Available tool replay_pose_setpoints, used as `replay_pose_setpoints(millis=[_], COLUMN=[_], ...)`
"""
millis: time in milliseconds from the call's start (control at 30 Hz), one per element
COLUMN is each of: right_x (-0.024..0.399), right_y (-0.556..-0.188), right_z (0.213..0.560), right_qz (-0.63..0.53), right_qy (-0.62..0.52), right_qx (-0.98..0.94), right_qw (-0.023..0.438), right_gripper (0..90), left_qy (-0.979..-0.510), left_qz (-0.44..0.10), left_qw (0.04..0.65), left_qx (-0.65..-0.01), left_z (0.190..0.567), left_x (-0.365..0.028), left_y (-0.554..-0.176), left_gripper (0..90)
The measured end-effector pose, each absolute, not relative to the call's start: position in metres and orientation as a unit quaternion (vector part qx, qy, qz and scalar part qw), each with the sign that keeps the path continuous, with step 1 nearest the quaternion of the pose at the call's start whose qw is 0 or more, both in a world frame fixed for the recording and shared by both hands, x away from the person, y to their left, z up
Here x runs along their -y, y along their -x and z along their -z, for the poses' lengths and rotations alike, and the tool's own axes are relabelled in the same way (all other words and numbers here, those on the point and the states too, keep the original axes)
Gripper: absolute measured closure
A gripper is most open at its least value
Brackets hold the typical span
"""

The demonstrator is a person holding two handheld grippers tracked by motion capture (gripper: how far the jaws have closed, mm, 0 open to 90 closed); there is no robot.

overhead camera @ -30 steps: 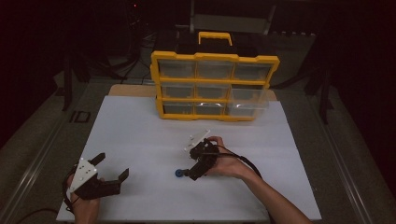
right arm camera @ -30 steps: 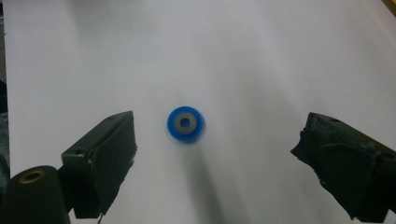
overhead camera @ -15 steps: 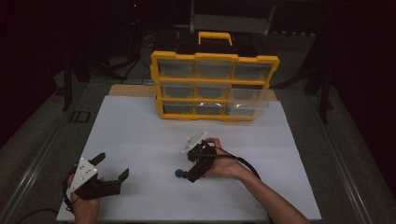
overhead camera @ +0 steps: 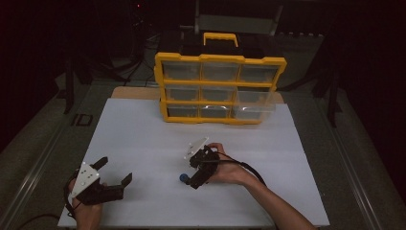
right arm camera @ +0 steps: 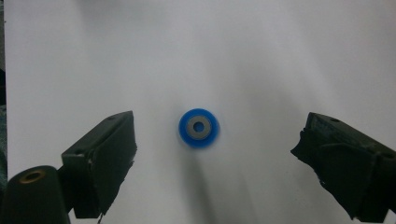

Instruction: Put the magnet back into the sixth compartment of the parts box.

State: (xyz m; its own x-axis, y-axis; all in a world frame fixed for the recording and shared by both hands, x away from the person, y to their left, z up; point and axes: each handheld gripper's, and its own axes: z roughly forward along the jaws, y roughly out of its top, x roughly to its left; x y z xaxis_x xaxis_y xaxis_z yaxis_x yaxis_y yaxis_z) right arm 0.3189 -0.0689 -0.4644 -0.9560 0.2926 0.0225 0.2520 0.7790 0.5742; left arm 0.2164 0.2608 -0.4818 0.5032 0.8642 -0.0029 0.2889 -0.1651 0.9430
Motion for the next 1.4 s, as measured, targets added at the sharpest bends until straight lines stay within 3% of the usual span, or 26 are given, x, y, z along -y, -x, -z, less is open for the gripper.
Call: replay_pose_setpoints(millis=[1233,1400], right_x=[0.053,0.051], right_y=[-0.315,-0.313], right_z=[0.485,0.488], right_qz=[-0.273,-0.269], right_qy=[-0.130,-0.126], right_qx=[-0.953,-0.954], right_qw=[0.038,0.044], right_gripper=[10.9,14.2], left_qy=[-0.706,-0.706], left_qz=[-0.287,-0.287], left_qw=[0.503,0.502], left_qx=[-0.408,-0.407], left_z=[0.482,0.482], left_x=[-0.261,-0.261], left_y=[-0.216,-0.216], left_gripper=[0.0,0.0])
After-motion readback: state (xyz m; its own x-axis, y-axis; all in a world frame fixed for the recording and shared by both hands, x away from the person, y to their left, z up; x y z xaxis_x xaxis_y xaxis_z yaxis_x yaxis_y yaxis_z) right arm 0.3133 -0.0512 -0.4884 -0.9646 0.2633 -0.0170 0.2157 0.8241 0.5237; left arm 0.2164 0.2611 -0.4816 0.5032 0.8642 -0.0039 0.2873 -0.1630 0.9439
